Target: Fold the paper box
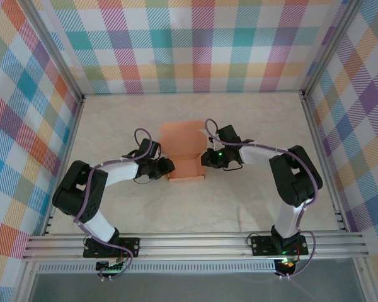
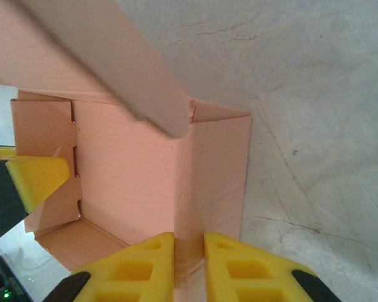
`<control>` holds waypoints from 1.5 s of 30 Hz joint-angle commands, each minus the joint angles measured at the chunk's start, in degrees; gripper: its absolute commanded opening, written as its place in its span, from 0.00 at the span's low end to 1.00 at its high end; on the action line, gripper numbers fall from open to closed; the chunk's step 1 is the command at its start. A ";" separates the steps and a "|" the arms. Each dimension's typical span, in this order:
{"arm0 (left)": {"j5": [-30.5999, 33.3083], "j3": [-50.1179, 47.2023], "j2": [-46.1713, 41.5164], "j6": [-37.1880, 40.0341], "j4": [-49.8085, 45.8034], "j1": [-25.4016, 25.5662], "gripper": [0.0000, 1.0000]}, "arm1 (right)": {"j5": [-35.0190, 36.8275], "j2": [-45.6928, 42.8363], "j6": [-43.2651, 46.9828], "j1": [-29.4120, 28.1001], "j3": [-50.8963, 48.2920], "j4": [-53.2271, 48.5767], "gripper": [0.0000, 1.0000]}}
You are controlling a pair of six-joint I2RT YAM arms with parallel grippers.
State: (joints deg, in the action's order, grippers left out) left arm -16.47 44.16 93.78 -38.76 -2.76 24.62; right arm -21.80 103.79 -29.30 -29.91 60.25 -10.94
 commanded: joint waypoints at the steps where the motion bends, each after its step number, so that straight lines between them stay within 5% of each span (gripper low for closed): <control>1: -0.01 0.33 0.70 0.73 0.49 0.50 0.35 | 7.04 2.21 1.81 -2.09 1.71 -8.17 0.18; 24: -0.66 -0.72 0.00 1.35 1.50 0.43 0.35 | 39.33 11.73 3.95 -13.65 19.31 -34.37 0.06; 28: -0.67 -0.82 -0.01 1.67 1.37 0.47 0.35 | 40.17 12.74 3.29 -14.67 20.95 -35.27 0.17; 33: -0.67 -1.20 -0.44 1.59 1.49 0.42 0.35 | 40.42 13.46 2.92 -15.09 21.91 -35.64 0.18; 39: -0.31 -1.66 -0.92 1.68 1.37 0.43 0.35 | 43.26 14.83 3.16 -16.03 24.27 -38.02 0.01; 45: -0.31 -1.92 -1.36 1.68 1.36 0.43 0.35 | 46.53 17.29 2.94 -16.92 26.53 -41.07 0.00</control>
State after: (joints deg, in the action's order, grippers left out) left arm -16.93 43.31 93.69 -37.89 -1.21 24.64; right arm 20.97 118.98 -26.35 -46.35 85.73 -46.13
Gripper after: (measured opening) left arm 0.351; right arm 0.091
